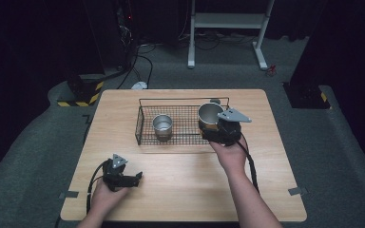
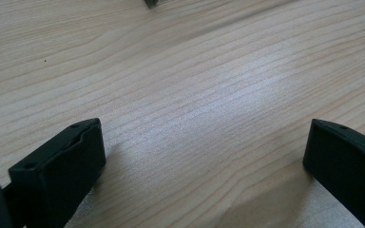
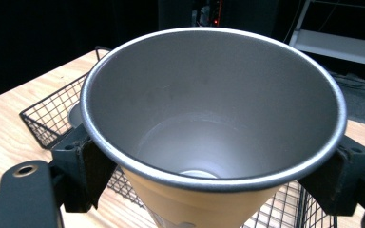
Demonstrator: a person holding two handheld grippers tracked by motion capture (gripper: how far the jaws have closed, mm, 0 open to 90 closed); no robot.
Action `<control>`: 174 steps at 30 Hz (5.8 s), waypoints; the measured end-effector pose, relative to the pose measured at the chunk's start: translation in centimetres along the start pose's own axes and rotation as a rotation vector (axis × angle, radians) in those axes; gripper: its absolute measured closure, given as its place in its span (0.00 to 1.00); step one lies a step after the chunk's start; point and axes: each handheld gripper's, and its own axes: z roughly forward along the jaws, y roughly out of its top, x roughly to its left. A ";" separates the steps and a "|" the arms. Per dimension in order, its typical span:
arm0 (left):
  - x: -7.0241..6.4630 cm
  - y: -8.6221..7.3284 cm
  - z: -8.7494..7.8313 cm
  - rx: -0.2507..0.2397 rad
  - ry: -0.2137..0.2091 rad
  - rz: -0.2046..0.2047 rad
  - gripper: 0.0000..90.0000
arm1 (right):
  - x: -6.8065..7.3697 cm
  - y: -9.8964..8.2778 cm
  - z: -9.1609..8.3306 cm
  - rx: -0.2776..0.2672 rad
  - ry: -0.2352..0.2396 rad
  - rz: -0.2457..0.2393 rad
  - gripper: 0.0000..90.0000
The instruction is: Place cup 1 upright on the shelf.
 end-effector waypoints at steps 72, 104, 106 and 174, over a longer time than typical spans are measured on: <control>0.0 0.0 0.0 -0.001 -0.002 0.002 0.01 | -2.2 -2.3 11.4 0.225 -0.085 0.087 0.17; 0.0 -0.1 0.0 -0.002 -0.003 0.002 0.01 | -1.6 -3.0 11.7 0.296 -0.085 0.057 0.12; 0.0 -0.1 0.0 -0.002 -0.003 0.002 0.01 | -1.7 -3.0 11.6 0.286 -0.081 0.056 0.11; 0.0 -0.1 0.0 -0.002 -0.002 -0.004 0.00 | -0.5 -5.5 1.6 0.157 -0.039 -0.015 0.11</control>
